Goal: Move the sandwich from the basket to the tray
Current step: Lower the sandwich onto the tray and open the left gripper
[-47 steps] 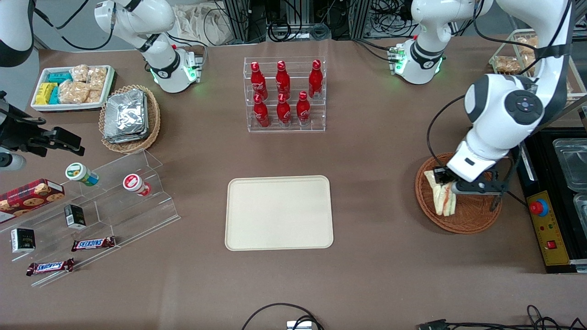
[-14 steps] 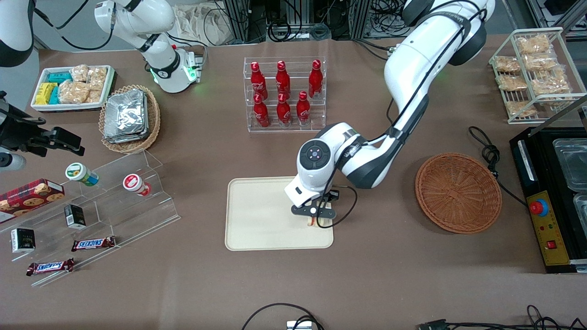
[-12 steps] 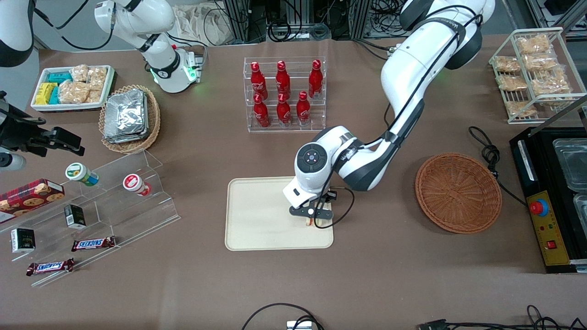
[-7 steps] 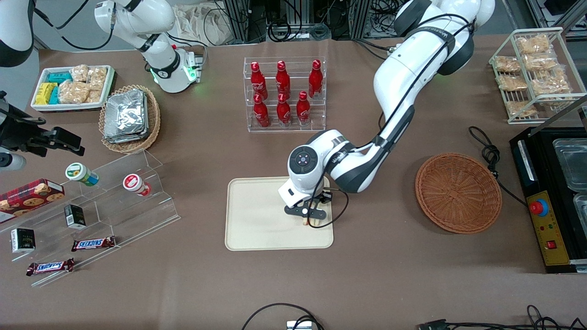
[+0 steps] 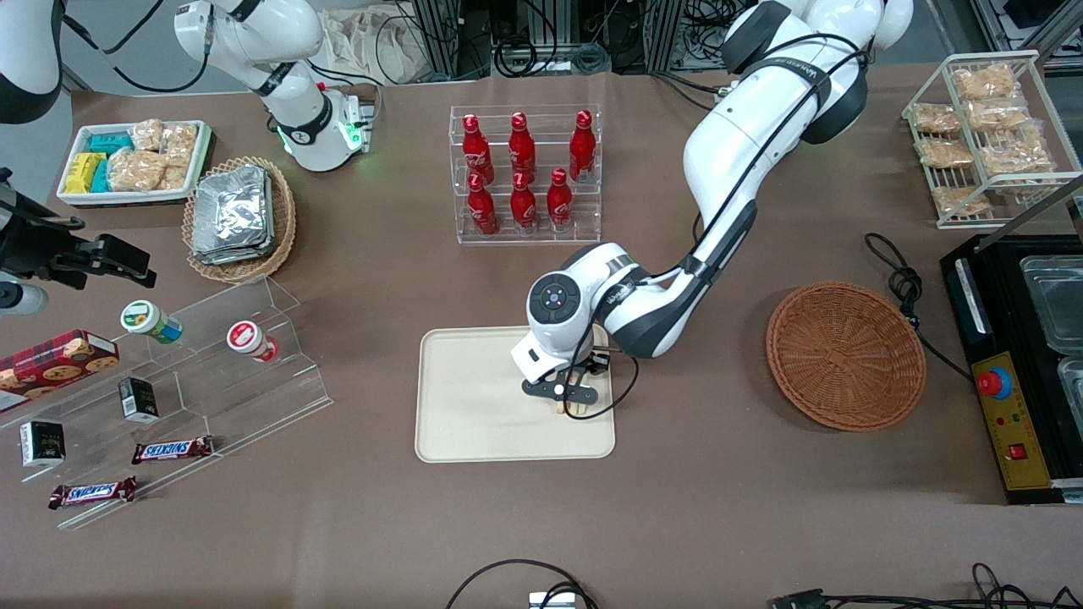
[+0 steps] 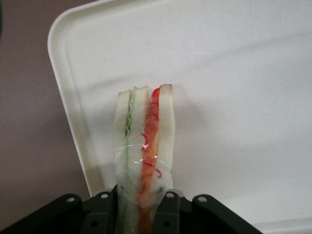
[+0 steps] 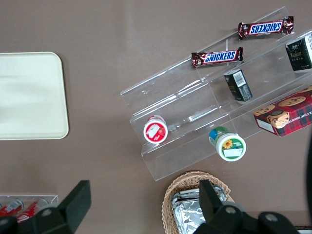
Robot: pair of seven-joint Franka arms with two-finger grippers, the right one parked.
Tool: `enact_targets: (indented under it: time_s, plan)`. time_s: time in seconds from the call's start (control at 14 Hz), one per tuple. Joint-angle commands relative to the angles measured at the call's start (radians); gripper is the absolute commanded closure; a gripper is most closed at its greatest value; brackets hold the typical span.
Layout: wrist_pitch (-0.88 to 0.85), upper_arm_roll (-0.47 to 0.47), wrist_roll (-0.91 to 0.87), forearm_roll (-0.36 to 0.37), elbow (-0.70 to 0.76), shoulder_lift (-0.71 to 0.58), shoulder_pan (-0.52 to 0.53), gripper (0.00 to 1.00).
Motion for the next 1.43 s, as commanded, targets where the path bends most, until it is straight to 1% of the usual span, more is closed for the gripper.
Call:
enact_targets:
  time_s: [0.0, 0.07, 0.14, 0.29, 0.43, 0.71, 0.79, 0.86, 0.93, 1.14, 1.29, 1.36]
  plan:
    - [-0.009, 0.008, -0.063, 0.036, 0.039, 0.028, -0.019, 0.44]
    - [-0.007, 0.008, -0.08, 0.04, 0.041, 0.033, -0.021, 0.2]
    - [0.007, 0.008, -0.104, 0.049, 0.038, 0.037, -0.021, 0.0]
    - [0.01, 0.006, -0.195, 0.092, 0.033, 0.037, -0.021, 0.0]
    - [-0.002, 0.005, -0.24, 0.083, 0.036, 0.019, -0.012, 0.0]
    - [-0.071, 0.003, -0.244, 0.076, 0.044, -0.059, 0.005, 0.0]
    - [-0.078, 0.003, -0.247, 0.059, 0.044, -0.084, 0.021, 0.0]
    - [-0.081, 0.005, -0.259, 0.021, 0.044, -0.113, 0.039, 0.0]
    - [-0.084, 0.005, -0.263, 0.001, 0.044, -0.146, 0.06, 0.0]
    - [-0.137, 0.003, -0.263, -0.03, 0.045, -0.234, 0.126, 0.0]
    - [-0.168, 0.005, -0.264, -0.065, 0.044, -0.288, 0.169, 0.0]
    - [-0.199, 0.003, -0.257, -0.069, 0.044, -0.308, 0.195, 0.0]
